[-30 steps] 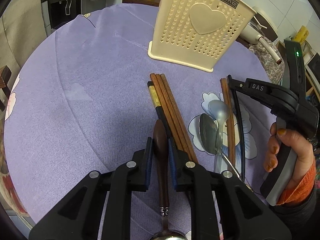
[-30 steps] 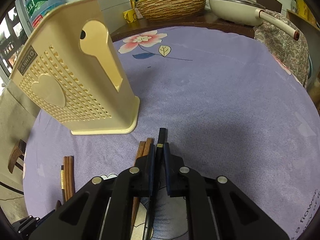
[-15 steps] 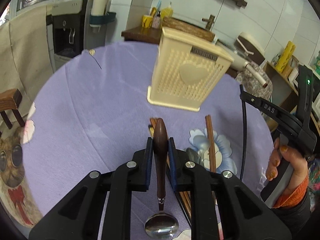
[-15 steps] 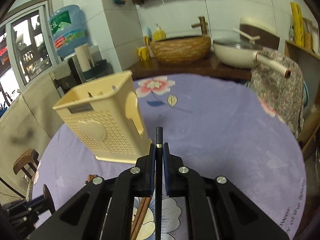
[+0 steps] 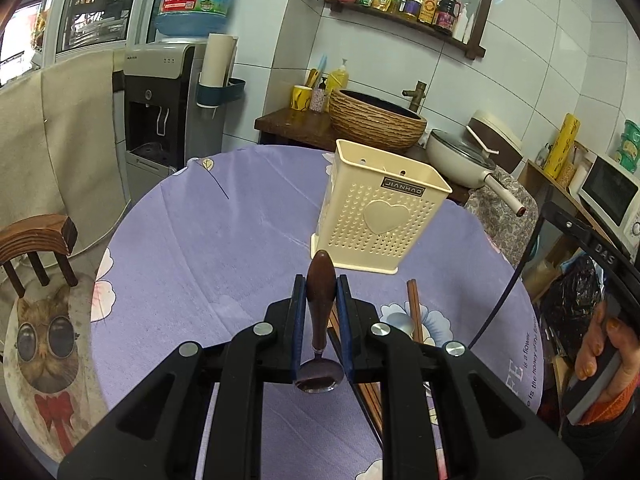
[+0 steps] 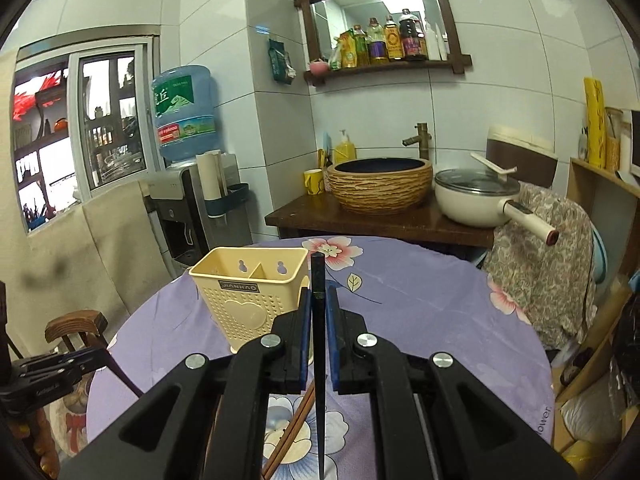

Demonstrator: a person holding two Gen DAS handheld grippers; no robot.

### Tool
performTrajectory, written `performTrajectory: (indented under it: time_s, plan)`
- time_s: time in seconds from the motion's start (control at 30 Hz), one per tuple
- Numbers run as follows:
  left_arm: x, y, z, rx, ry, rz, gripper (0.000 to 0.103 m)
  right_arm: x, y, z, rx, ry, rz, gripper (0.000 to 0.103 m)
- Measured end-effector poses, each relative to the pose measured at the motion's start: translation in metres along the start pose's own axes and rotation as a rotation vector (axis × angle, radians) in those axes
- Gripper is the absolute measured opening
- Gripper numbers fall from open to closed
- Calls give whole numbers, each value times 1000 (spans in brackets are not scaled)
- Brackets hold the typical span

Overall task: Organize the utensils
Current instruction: 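Lower spoon into cream holder with left tool while right tool inserts black chopstick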

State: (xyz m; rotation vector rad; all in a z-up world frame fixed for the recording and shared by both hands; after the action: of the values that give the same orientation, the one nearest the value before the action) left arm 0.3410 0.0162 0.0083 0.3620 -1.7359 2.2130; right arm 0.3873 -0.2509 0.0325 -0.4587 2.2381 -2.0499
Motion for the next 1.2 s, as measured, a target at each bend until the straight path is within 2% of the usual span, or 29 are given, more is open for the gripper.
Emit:
performTrajectory:
  time_s: [0.33,0.57,0.73,0.93,1.07,1.2]
  plan:
    - [-3,-1,1,-6,-3,7,15,3,-3,1,-29,-25,-11,8]
    - [-8,-23,5,2,31,25,15,0,-21,-9,-25,-57,11,7]
    - [-14,-67,13,-4,59,60,15,-9,-50,-20,-15,-96,27,7]
    - [-21,-148,36,-19,101,129,15,-20,-118,-31,-33,-138,87,7]
    - [-42,-194,50,-2,88,153,15,-36,-162,-37,-69,-142,135,8]
    - [-71,-213,61,-1,44,167,15,-61,-172,-44,-39,-98,164,7]
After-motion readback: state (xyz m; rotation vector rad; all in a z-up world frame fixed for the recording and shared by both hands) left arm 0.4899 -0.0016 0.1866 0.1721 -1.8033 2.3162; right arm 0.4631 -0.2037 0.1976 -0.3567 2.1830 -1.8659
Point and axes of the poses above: each gripper's, at about its wrist camera, not at the fingertips, and x roughly against the way its jaws point, z to its right, y to its underside, the point moved 5 cm from there along -x, roughly the way its jaws point, and after that the axes turned 14 degrees about z, right-handed, at the moved point
